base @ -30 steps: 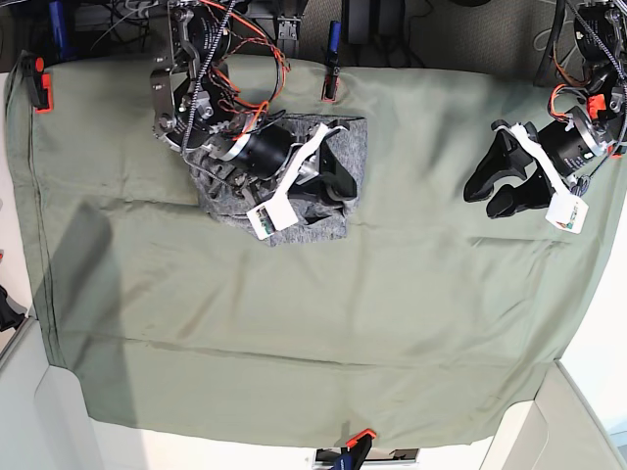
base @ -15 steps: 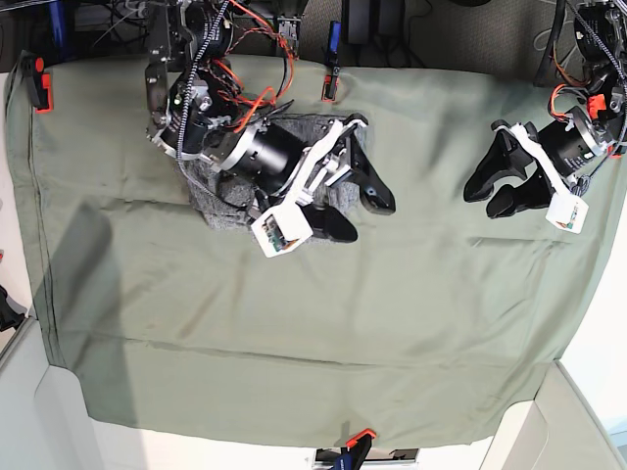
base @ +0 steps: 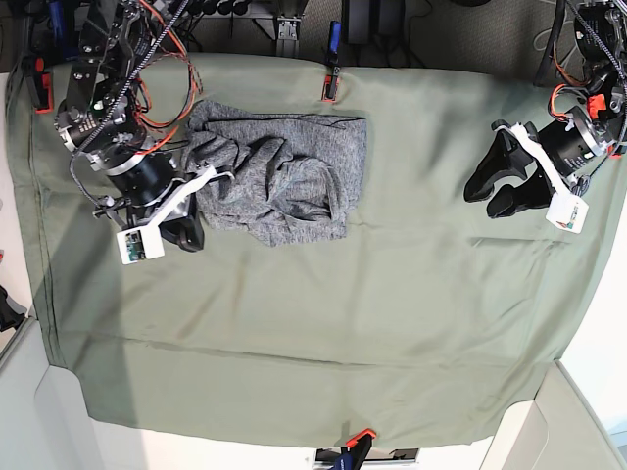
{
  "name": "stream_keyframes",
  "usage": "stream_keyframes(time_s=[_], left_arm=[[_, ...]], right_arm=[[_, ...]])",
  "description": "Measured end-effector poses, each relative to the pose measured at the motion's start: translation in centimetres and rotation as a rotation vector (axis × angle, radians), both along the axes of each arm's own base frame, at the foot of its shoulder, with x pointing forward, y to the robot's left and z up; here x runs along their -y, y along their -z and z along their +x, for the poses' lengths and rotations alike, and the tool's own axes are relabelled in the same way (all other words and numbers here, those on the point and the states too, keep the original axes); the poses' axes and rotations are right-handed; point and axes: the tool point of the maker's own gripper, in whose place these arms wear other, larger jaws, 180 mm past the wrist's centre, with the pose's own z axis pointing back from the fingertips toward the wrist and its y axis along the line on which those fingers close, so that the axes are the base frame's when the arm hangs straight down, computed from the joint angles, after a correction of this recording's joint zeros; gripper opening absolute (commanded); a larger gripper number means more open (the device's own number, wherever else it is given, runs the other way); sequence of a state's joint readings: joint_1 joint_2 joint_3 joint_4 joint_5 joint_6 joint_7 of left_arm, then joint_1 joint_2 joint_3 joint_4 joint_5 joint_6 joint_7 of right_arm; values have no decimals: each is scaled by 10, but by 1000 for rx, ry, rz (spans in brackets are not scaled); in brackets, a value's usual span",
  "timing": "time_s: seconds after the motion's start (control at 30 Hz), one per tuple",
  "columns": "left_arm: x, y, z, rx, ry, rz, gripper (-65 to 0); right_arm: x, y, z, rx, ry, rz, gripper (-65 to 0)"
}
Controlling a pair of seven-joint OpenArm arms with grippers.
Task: Fold the T-shirt properly
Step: 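Release the shirt and reposition the right gripper at its edge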
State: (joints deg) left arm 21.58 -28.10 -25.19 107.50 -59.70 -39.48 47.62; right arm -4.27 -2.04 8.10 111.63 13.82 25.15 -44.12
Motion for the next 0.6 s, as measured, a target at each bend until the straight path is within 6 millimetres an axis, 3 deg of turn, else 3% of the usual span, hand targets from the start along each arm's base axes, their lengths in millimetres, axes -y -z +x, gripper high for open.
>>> stream_keyframes(time_s=[0.07,0.23,0.43,0.5,0.6], left_arm=[[0,-1,0,1,0,-4,-304],[2,-2,0,4,2,-16,-304],[2,-2,0,5,2,-16,-304],[2,-2,0,4,2,-16,-304],[2,-2,0,2,3,-15,-304]], right_arm=[[-8,10,-5,-37,-50,59,-650],[-57,43,-39,-166,-214,172,-650],[-137,47,-100,-243,-462,255,-650],[-157,48,-121,-267,-533,265,-650],[-172,45,-132,-269,-587,275,-650]])
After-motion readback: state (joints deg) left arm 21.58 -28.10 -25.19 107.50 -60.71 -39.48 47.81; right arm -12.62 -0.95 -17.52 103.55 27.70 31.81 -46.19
